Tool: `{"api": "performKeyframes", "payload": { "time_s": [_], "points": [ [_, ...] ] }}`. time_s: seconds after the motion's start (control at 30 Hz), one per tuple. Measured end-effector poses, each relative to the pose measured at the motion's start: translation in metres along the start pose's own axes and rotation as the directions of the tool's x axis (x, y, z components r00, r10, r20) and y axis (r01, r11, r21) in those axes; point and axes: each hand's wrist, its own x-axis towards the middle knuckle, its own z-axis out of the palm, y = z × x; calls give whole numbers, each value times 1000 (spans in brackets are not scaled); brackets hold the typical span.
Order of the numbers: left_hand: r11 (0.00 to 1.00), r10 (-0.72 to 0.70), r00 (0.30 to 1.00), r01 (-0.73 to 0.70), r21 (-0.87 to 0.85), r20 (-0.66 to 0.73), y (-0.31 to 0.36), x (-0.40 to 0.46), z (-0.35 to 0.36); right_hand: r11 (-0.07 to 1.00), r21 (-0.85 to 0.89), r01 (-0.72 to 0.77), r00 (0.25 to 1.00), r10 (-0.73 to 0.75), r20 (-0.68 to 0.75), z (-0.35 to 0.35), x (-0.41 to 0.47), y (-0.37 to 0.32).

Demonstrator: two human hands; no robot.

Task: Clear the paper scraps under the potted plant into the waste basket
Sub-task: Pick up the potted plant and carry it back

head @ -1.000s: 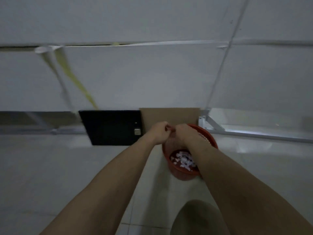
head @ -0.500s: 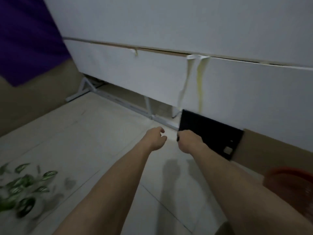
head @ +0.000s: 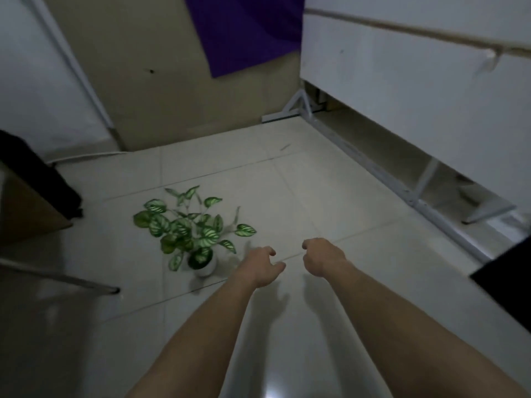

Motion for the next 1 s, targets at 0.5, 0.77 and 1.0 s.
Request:
{"api": "performKeyframes", "payload": {
  "time_s": [0.5,0.77,1.0],
  "points": [
    [909,-340,935,354,-219,102,-181,44,-3,999,15,52,975,-54,214,126,99,-133],
    [774,-511,859,441,-454,-37,-215,55,-1,990,13,141,964,-140,224,150,140,-145],
    [576,-541,823,212,-790,-174,-221,81,-1,978,-25,209,955,-198,218,170,159,-151]
  ]
}}
